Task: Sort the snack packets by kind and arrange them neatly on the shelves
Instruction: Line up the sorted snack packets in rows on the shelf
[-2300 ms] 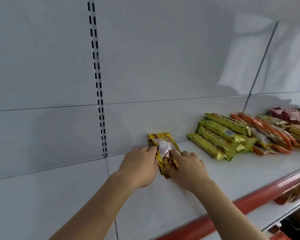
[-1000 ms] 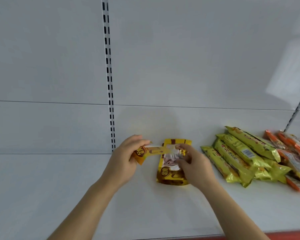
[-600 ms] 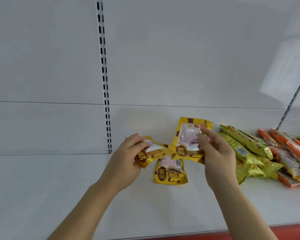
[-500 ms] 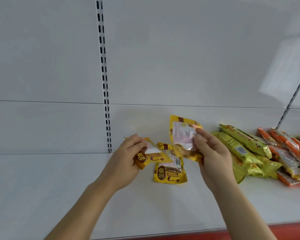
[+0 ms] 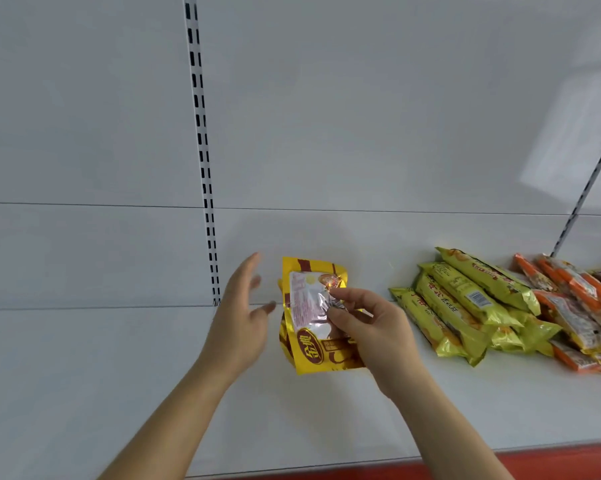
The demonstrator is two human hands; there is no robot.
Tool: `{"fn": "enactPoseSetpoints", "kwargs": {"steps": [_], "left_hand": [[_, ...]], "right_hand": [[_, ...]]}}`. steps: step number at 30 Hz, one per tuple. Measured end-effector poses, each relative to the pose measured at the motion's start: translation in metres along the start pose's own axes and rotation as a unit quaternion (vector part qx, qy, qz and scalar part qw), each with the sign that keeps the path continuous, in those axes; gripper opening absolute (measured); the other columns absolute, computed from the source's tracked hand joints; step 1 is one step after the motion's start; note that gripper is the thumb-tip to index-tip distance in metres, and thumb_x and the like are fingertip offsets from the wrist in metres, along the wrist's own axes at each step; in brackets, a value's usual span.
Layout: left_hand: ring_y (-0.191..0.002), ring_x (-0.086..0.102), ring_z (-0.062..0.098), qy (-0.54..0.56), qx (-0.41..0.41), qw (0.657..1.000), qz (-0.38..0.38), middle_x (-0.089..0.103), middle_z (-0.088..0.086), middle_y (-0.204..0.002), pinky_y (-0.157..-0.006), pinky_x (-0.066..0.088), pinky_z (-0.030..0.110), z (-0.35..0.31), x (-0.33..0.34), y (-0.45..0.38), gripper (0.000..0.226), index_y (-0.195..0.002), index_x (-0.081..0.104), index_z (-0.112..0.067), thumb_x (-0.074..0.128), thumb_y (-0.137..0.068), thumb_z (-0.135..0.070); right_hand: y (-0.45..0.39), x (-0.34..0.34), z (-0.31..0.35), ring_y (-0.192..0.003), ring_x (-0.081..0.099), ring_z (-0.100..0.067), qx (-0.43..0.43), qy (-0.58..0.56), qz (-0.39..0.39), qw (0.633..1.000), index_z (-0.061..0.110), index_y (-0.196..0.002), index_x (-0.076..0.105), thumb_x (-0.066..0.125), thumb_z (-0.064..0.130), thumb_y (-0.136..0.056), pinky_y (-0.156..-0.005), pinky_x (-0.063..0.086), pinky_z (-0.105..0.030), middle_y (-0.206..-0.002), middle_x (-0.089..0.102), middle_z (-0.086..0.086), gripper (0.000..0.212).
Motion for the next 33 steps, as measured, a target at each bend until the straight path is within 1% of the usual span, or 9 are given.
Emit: {"fn": "enactPoseSetpoints", "kwargs": {"steps": [2,4,10,13,16,22,26,29,33], "left_hand": [[-0.117,0.067,0.022,0.16,-0.18,0.97,0.039,0.062,0.003,-0.144,-0.088,0.057,0.039,0.014,0.018,0.008,0.036,-0.141,0.057,-0.022,0.057,-0.106,-0.026],[-0.1,0.076,0.027,0.178,-0.23,0.953,0.085,0.077,0.009,-0.117,-0.087,0.061,0.044,0.013,0.037,0.016,0.041,-0.128,0.068,-0.016,0.062,-0.099,-0.045],[-0.08,0.079,0.03,0.17,-0.247,0.953,-0.04,0.081,0.014,-0.095,-0.069,0.063,0.04,0.023,0.011,0.016,0.017,-0.107,0.073,-0.006,0.076,-0.091,-0.009],[-0.084,0.079,0.031,0.164,-0.245,0.954,-0.053,0.08,0.013,-0.098,-0.073,0.063,0.043,0.024,0.0,0.021,0.02,-0.11,0.072,-0.01,0.075,-0.09,-0.007],[-0.088,0.079,0.033,0.182,-0.242,0.951,-0.067,0.08,0.013,-0.102,-0.076,0.063,0.046,0.025,-0.006,0.028,0.026,-0.117,0.067,-0.013,0.073,-0.092,-0.007],[-0.083,0.08,0.029,0.189,-0.259,0.942,-0.1,0.08,0.013,-0.099,-0.062,0.062,0.037,0.032,-0.031,0.048,0.023,-0.117,0.067,-0.011,0.07,-0.094,-0.006],[-0.083,0.079,0.028,0.178,-0.248,0.945,-0.12,0.08,0.013,-0.1,-0.067,0.063,0.038,0.031,-0.048,0.059,0.02,-0.117,0.069,-0.01,0.066,-0.098,-0.005],[-0.085,0.077,0.029,0.197,-0.227,0.948,-0.108,0.077,0.021,-0.109,-0.08,0.061,0.044,0.017,-0.052,0.067,0.017,-0.116,0.07,-0.01,0.061,-0.102,-0.015],[-0.1,0.077,0.026,0.191,-0.229,0.951,-0.089,0.079,0.006,-0.111,-0.093,0.059,0.05,0.007,-0.072,0.085,0.056,-0.121,0.071,-0.027,0.052,-0.093,-0.073]], "right_hand": [[0.001,0.002,-0.001,-0.061,0.061,-0.017,-0.018,0.005,0.004,1.0,0.02,-0.102,0.075,0.072,0.0,-0.088,-0.055,0.051,-0.029,-0.07,0.061,0.0,0.024],[0.004,0.01,-0.001,-0.064,0.063,-0.018,-0.038,0.035,0.03,0.998,0.025,-0.099,0.075,0.074,0.003,-0.087,-0.062,0.053,-0.035,-0.074,0.065,-0.004,0.024],[-0.016,-0.014,-0.001,-0.094,0.07,-0.021,-0.053,0.155,-0.037,0.986,0.026,-0.12,0.065,0.064,0.032,-0.097,-0.083,0.057,-0.041,-0.108,0.071,0.005,0.024],[-0.039,-0.029,-0.022,-0.118,0.056,-0.029,0.041,0.465,-0.06,0.882,0.014,-0.132,0.053,0.054,0.054,-0.095,-0.091,0.046,-0.038,-0.13,0.06,-0.01,0.055],[-0.048,-0.019,-0.045,-0.125,0.046,-0.033,0.086,0.578,-0.027,0.811,0.014,-0.131,0.05,0.058,0.065,-0.086,-0.095,0.043,-0.04,-0.132,0.054,-0.012,0.069],[-0.048,-0.009,-0.03,-0.118,0.056,-0.033,0.008,0.457,-0.036,0.888,0.018,-0.134,0.051,0.073,0.029,-0.086,-0.081,0.04,-0.032,-0.126,0.063,-0.009,0.054],[-0.011,0.014,0.013,-0.088,0.067,-0.013,-0.066,0.203,-0.022,0.977,0.039,-0.126,0.055,0.082,0.026,-0.079,-0.073,0.054,-0.034,-0.102,0.065,0.01,0.056],[0.027,0.069,0.023,-0.084,0.063,-0.001,-0.129,0.227,0.081,0.962,0.05,-0.117,0.058,0.081,0.03,-0.08,-0.074,0.054,-0.023,-0.105,0.062,0.014,0.048],[0.067,0.12,0.013,-0.097,0.055,0.011,-0.15,0.272,0.112,0.944,0.045,-0.133,0.053,0.076,0.04,-0.086,-0.075,0.044,-0.005,-0.117,0.052,0.021,0.053]]}}
Point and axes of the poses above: each hand's wrist, its own y-axis away from the middle knuckle, its own x-axis out of the palm, z = x × y, the point moved 8 cm from there along -y, towards the middle knuckle
